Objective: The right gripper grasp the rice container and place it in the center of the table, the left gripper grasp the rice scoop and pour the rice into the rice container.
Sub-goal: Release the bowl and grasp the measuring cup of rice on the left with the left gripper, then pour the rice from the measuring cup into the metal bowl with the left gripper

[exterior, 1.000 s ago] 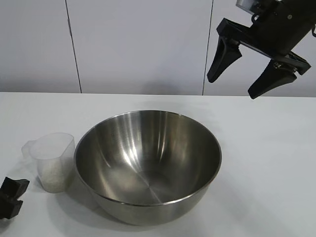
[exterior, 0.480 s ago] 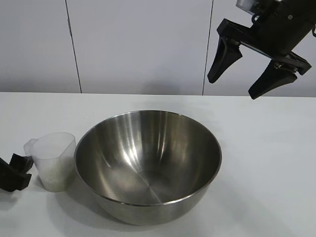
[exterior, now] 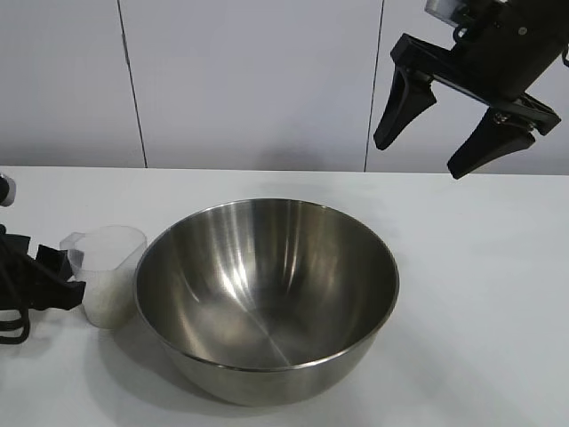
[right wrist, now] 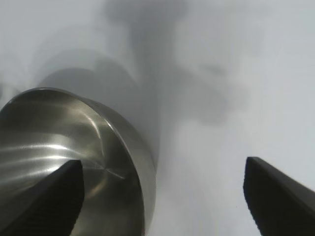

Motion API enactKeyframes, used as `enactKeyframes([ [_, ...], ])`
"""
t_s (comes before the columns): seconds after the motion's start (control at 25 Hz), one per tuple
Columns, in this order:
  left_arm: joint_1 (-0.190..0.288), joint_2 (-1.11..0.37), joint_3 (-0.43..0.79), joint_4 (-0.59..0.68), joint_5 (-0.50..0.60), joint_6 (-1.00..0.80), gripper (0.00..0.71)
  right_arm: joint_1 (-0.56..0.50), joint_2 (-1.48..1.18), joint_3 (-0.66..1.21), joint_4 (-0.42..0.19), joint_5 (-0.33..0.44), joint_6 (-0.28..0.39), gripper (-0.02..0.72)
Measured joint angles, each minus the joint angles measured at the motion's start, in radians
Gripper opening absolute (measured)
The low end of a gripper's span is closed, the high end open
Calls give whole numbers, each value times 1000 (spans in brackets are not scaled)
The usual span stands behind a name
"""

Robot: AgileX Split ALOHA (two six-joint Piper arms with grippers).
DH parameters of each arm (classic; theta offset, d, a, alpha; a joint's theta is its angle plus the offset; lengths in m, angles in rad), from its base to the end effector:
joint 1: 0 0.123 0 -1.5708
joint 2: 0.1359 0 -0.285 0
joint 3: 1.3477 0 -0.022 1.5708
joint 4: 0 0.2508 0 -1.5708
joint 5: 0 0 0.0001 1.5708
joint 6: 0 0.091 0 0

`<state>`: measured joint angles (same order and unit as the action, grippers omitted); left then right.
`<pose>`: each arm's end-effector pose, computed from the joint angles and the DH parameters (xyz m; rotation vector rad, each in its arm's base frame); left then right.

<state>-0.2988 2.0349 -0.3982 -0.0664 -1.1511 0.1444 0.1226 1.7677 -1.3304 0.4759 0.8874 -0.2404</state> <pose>0.2615 -0.0748 0.0725 0.3680 1.9350 -0.0589 0.3619 0.0772 0.2484 -0.1658 2.7335 0.5534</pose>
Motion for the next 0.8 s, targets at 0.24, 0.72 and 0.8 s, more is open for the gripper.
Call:
enactKeyframes([
  [0.24, 3, 0, 0, 92, -1, -16, 32, 0, 0, 0, 0, 0, 0, 610],
  [0.72, 3, -194, 0, 130, 9, -6, 10, 0, 0, 0, 0, 0, 2, 610],
  [0.8, 3, -245, -11, 170, 33, 45, 10, 0, 0, 0, 0, 0, 4, 610],
])
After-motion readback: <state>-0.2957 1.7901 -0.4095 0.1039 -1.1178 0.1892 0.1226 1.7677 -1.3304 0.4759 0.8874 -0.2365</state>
